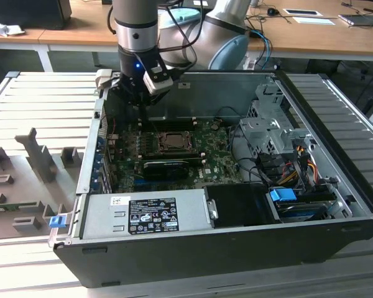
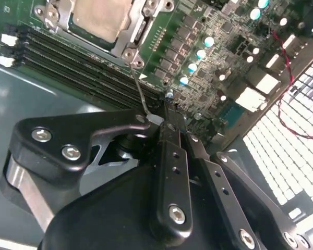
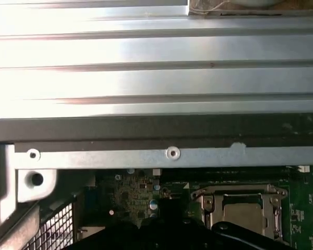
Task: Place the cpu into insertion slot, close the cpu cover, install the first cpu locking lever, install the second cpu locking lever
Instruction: 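Install the first cpu locking lever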
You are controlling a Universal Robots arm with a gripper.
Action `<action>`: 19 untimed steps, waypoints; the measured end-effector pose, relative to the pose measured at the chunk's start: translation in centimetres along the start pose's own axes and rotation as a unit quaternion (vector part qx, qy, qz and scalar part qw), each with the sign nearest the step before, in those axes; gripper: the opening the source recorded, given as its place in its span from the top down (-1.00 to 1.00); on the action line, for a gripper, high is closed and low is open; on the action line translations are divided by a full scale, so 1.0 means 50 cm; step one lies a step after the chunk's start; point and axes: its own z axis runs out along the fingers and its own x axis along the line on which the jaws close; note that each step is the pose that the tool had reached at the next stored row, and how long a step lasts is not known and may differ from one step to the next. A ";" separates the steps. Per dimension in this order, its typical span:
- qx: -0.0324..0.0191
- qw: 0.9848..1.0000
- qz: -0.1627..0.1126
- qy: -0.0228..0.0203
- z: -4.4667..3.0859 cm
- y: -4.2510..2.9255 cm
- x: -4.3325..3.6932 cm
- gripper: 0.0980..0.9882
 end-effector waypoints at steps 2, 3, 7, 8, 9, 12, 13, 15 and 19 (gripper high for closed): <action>0.000 1.000 0.000 0.000 0.000 0.000 -0.010 0.98; 0.000 1.000 0.000 0.000 0.000 0.000 -0.016 0.98; 0.000 1.000 0.000 0.000 0.003 0.001 -0.052 0.98; 0.000 1.000 0.000 0.000 0.004 0.001 -0.059 0.98; 0.000 1.000 0.000 0.000 0.005 0.001 -0.068 0.98; 0.000 1.000 0.000 0.000 0.008 0.002 -0.094 0.98; 0.000 1.000 0.000 0.000 0.009 0.002 -0.103 0.98; 0.000 1.000 -0.001 0.000 0.010 0.002 -0.118 0.98; -0.002 1.000 -0.018 0.001 0.016 0.002 -0.123 0.98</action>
